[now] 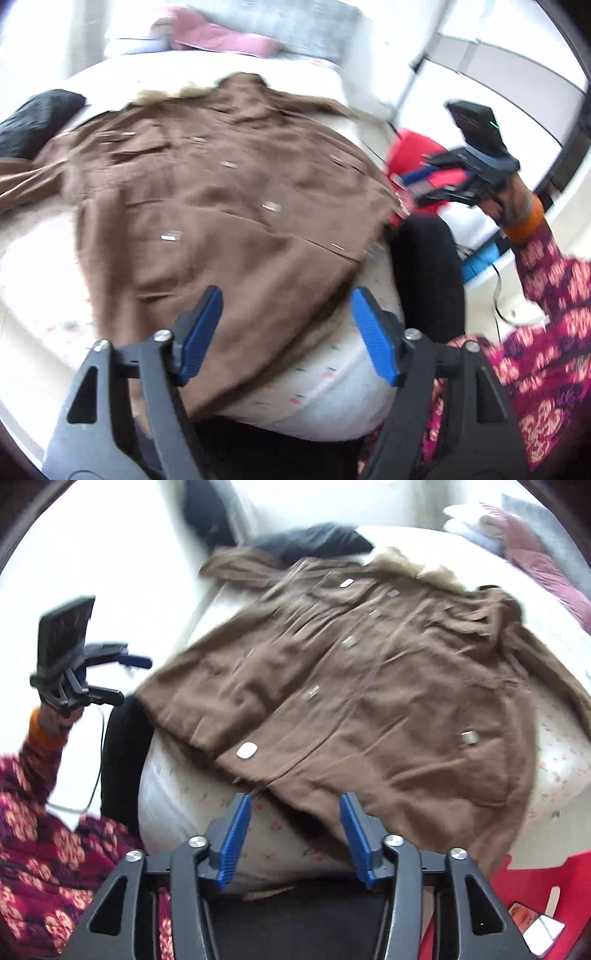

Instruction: Fold large clothes

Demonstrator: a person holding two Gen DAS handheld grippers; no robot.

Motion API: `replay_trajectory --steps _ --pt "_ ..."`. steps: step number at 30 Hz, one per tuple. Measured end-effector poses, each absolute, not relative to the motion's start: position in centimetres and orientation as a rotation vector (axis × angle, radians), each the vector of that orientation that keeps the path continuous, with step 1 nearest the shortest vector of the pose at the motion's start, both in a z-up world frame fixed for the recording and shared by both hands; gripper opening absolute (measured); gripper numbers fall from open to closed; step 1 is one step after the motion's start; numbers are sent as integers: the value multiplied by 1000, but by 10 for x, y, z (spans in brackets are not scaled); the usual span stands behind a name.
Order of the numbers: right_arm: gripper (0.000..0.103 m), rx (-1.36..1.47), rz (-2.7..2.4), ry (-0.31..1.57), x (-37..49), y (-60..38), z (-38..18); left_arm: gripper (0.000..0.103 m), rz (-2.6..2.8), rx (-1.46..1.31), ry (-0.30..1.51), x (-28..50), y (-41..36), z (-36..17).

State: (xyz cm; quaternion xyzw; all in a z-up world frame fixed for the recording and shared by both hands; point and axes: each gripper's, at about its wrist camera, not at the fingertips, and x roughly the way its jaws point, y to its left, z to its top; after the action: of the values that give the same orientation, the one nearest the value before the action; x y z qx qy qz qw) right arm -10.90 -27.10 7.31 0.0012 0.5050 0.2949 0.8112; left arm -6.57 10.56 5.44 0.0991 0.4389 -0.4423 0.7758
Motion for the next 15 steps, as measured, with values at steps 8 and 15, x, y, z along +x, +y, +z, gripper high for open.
replay_trajectory --steps 8,15 --pt "64 314 216 1154 -64 -393 14 76 -621 68 1216 23 171 -18" --pt "25 556 211 1292 -60 -428 -60 41 -682 -107 1362 23 188 -51"
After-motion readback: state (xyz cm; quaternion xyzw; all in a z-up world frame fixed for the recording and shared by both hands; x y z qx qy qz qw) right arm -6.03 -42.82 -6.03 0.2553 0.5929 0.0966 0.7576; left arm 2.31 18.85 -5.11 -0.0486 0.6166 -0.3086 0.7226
